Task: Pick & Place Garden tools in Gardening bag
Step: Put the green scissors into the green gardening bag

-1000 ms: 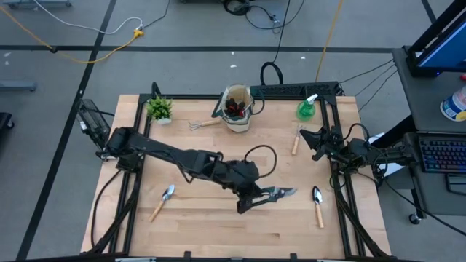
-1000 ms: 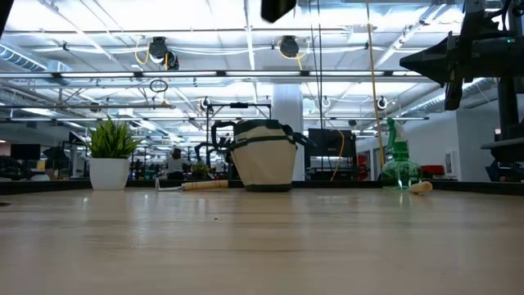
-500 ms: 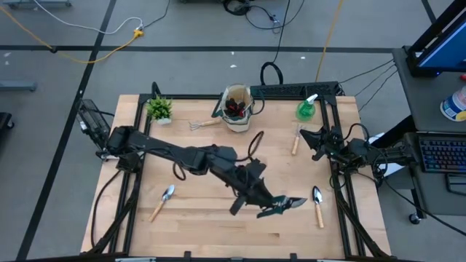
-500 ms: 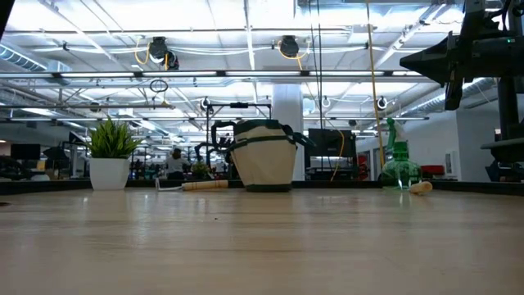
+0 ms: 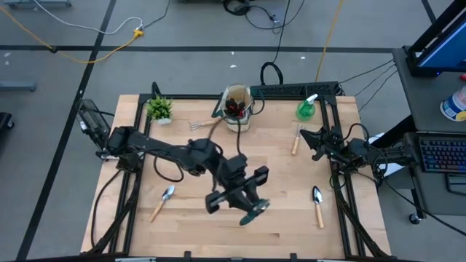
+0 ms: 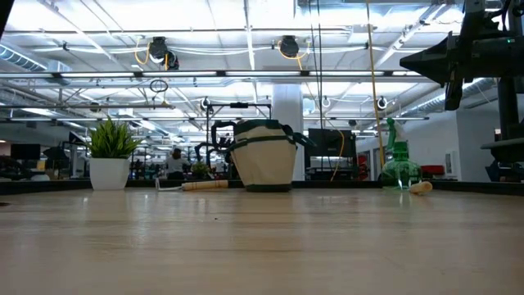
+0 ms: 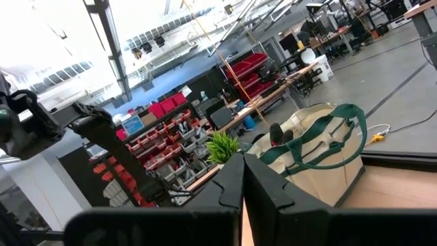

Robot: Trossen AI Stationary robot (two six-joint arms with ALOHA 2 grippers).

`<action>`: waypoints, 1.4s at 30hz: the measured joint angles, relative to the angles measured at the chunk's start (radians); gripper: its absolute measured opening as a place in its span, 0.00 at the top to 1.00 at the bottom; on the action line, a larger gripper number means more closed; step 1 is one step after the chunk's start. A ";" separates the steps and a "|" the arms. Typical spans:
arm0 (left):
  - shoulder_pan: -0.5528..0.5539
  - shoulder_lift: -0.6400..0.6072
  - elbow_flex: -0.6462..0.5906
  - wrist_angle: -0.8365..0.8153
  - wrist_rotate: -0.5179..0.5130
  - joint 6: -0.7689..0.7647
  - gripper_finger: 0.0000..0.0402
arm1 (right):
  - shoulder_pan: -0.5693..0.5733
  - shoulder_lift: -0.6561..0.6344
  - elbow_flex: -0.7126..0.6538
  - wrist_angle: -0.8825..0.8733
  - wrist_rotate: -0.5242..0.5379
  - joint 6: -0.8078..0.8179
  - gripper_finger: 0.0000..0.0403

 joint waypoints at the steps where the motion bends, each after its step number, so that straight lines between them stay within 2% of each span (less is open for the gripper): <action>1: 0.000 0.000 0.000 0.030 0.008 -0.002 0.87 | 0.000 0.000 0.000 0.000 0.000 0.000 1.00; 8: 0.000 0.000 0.000 0.189 0.048 0.000 0.87 | 0.000 0.000 0.000 0.000 0.000 0.000 1.00; 16: 0.000 0.000 0.001 0.188 0.044 0.025 0.87 | 0.000 0.000 0.000 0.000 0.000 0.000 1.00; 20: 0.000 0.000 0.001 0.145 -0.018 -0.002 0.87 | 0.000 0.000 0.000 0.000 0.000 0.000 1.00; 25: 0.000 -0.015 0.001 -0.053 -0.218 0.002 0.87 | 0.000 0.000 0.000 0.000 0.000 0.000 1.00; 29: 0.002 -0.046 0.000 -0.229 -0.417 0.042 0.87 | 0.000 0.000 0.000 0.000 0.001 0.000 1.00; 35: -0.009 -0.120 0.000 -0.365 -0.679 0.154 0.87 | 0.000 0.000 0.000 -0.001 0.000 0.000 1.00; 42: -0.061 -0.201 0.000 -0.709 -1.129 0.288 0.87 | 0.000 0.000 0.000 -0.001 0.000 -0.003 1.00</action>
